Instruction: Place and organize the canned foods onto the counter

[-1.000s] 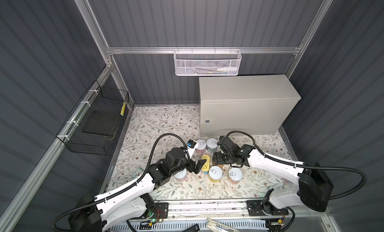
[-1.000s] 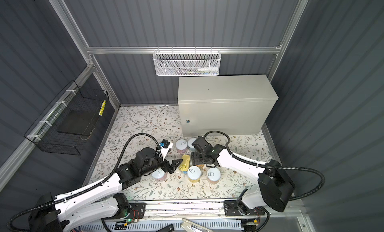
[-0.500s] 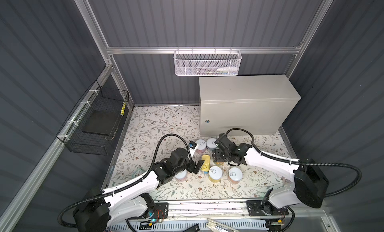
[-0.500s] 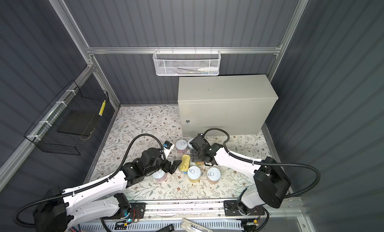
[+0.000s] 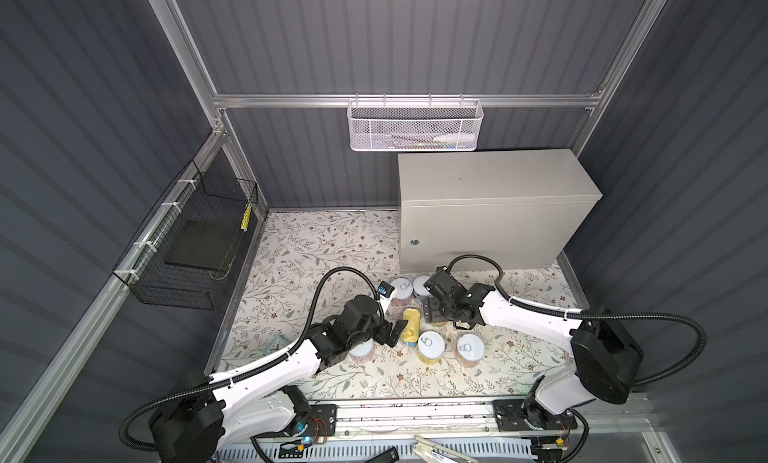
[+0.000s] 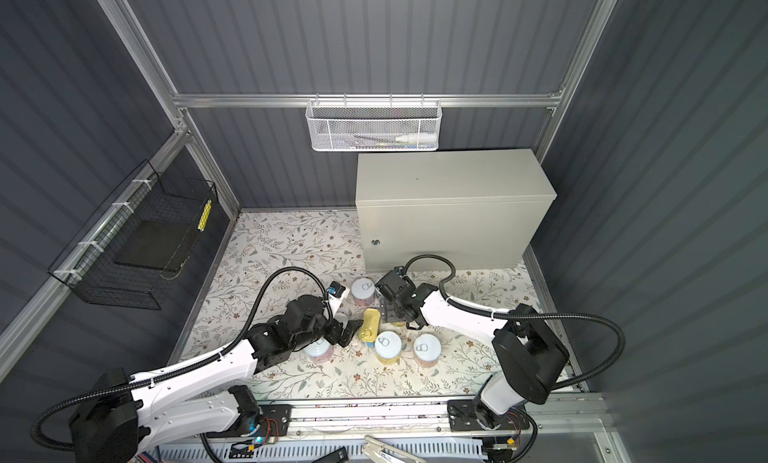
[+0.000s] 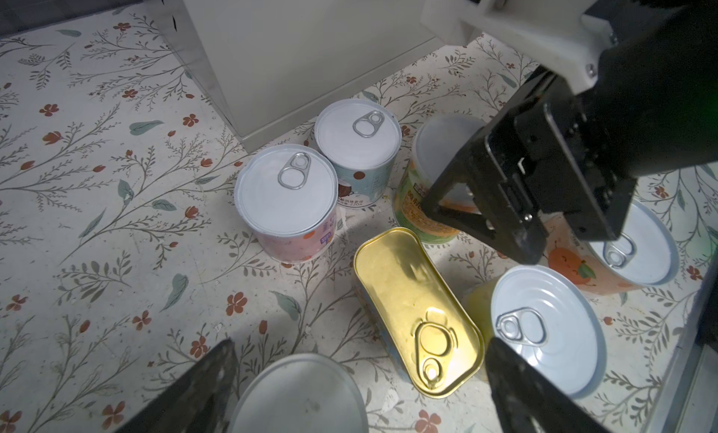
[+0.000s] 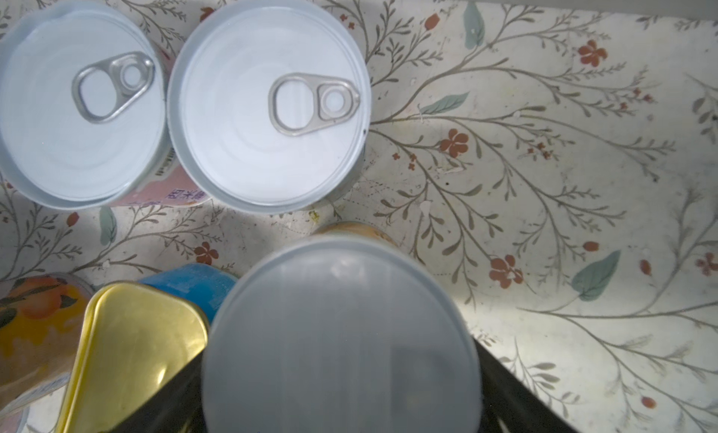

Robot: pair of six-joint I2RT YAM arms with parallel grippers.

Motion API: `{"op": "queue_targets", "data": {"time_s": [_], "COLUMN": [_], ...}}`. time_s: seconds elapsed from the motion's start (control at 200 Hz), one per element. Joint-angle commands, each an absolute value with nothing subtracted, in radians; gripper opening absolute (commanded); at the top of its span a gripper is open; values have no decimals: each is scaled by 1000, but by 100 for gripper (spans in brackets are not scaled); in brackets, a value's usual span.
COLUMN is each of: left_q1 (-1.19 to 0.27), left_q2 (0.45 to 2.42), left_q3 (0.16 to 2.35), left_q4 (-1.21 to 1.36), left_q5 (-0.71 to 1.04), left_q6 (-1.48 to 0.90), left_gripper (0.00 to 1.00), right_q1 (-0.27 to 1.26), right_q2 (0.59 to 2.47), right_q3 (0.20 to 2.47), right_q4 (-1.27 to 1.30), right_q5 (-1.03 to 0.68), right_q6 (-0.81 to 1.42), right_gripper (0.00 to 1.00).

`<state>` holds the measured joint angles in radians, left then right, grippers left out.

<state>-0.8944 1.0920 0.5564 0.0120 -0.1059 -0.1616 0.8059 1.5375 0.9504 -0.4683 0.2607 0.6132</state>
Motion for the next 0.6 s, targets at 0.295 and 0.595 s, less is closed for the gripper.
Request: {"op": "queue_targets", "data": {"time_s": [0.295,0.595], "left_q1": [-897,-897], "left_q2": [1118,1156], "left_q3": [571,560], "left_q4": [36,93], "left_q5": [-98,-34], "left_q6": [-162,-107], "left_gripper": [100,100], "right_q1": [786,757], "right_q2": [1522,1431], "right_q3": [969,960], "right_q4": [-478,-479], "right_q5": [270,192], "right_q6": [592,575], "right_gripper": [65,66]}}
